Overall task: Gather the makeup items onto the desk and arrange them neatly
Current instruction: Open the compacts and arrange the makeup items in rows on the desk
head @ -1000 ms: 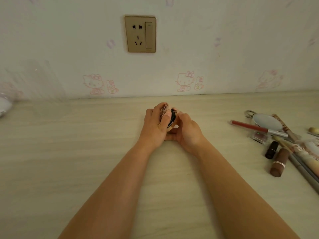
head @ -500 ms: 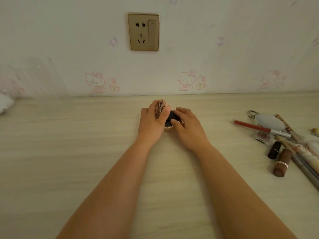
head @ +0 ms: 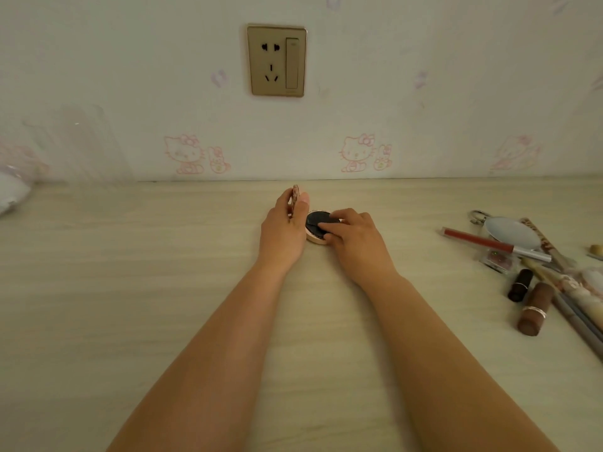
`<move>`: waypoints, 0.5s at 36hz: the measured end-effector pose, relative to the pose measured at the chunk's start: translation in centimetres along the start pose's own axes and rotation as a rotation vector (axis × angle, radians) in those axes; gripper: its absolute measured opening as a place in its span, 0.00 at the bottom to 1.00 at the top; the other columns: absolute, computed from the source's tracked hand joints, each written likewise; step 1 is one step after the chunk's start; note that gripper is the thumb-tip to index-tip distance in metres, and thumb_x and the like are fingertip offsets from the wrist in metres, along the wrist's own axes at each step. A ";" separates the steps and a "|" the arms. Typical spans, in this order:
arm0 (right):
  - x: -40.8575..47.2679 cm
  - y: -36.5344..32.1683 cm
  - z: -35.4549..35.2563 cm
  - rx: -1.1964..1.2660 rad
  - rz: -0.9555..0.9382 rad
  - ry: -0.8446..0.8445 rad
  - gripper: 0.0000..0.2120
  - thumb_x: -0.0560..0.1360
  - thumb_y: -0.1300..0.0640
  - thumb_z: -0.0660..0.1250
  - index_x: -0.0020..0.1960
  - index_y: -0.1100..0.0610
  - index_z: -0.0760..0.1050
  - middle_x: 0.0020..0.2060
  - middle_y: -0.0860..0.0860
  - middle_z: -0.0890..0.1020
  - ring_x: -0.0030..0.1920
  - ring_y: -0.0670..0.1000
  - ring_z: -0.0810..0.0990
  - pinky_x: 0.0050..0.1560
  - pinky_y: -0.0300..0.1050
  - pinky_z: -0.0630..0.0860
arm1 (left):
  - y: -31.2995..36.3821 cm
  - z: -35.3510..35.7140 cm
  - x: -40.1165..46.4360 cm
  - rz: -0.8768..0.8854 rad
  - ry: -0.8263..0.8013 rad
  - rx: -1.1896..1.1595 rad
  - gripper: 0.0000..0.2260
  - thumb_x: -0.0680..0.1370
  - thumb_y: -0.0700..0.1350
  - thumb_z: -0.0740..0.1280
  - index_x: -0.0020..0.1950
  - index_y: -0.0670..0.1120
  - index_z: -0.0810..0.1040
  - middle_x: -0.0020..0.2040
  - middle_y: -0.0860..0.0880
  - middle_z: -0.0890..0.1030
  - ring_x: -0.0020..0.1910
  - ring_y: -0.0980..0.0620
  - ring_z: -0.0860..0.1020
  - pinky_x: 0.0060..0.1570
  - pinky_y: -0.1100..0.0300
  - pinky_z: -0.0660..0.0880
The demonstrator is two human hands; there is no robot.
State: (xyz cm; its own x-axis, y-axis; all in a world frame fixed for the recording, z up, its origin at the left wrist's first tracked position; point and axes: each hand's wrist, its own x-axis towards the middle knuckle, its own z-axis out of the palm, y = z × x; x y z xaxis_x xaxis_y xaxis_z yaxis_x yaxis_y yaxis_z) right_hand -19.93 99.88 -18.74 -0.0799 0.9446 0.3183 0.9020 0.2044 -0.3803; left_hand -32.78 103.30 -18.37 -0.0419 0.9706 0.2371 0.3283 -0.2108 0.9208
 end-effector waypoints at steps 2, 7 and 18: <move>0.0 -0.2 0.1 -0.031 0.009 -0.017 0.15 0.80 0.54 0.58 0.63 0.54 0.76 0.63 0.50 0.73 0.59 0.55 0.66 0.58 0.39 0.61 | 0.0 0.0 0.0 0.010 0.001 0.006 0.11 0.80 0.56 0.54 0.50 0.52 0.73 0.37 0.57 0.76 0.42 0.54 0.75 0.40 0.63 0.67; -0.2 -0.8 0.4 -0.135 0.015 -0.025 0.18 0.79 0.48 0.56 0.64 0.54 0.73 0.64 0.51 0.70 0.62 0.54 0.64 0.59 0.42 0.64 | -0.2 0.1 0.1 0.034 -0.015 0.012 0.11 0.80 0.55 0.54 0.47 0.51 0.71 0.35 0.56 0.74 0.42 0.52 0.74 0.40 0.61 0.67; -0.1 -1.0 0.7 -0.190 0.058 -0.017 0.18 0.79 0.47 0.57 0.65 0.53 0.73 0.63 0.50 0.72 0.60 0.55 0.65 0.57 0.41 0.64 | -0.4 -0.5 -0.2 0.086 0.044 0.162 0.17 0.81 0.56 0.52 0.34 0.53 0.66 0.29 0.54 0.73 0.31 0.57 0.72 0.33 0.72 0.65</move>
State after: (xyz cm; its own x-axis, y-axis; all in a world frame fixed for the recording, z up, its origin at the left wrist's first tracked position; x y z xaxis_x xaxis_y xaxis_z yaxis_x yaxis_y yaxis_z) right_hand -21.12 99.78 -18.95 -0.0315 0.9578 0.2856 0.9689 0.0994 -0.2264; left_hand -33.40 103.16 -18.57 -0.0475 0.9430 0.3295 0.4802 -0.2677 0.8353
